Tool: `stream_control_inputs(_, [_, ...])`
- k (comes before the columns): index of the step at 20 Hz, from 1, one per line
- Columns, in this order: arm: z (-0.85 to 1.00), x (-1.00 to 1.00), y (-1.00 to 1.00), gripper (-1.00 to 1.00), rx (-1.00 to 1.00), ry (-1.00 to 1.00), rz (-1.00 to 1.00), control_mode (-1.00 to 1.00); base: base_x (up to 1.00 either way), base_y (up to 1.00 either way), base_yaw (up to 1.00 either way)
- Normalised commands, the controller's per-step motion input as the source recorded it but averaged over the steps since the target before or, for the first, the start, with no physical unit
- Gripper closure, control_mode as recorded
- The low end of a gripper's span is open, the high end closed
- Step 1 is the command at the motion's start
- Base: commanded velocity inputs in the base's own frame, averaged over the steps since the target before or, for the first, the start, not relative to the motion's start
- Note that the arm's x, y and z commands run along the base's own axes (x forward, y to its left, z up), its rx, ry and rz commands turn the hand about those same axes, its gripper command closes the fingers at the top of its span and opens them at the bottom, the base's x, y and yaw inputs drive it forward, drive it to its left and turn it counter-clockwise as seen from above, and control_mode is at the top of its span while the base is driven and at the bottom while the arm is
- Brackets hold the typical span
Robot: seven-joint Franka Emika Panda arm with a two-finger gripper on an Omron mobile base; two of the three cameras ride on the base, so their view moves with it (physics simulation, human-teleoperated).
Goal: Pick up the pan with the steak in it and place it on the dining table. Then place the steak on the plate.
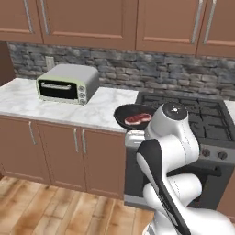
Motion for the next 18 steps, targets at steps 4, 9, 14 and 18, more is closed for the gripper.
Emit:
stream_control_inputs(4, [0.0, 0.0, 0.0, 1.0, 0.0, 0.0, 0.0, 1.0, -0.01, 0.0, 0.5])
stream_control_inputs(9, [0.0, 0.0, 0.0, 1.0, 0.0, 0.0, 0.0, 1.0, -0.01, 0.0, 0.5])
stream_control_inputs(14, [0.0, 0.0, 0.0, 1.0, 0.0, 0.0, 0.0, 1.0, -0.01, 0.0, 0.5])
stream_control_inputs(18, [0.0, 0.0, 0.0, 1.0, 0.0, 0.0, 0.0, 1.0, -0.01, 0.0, 0.5])
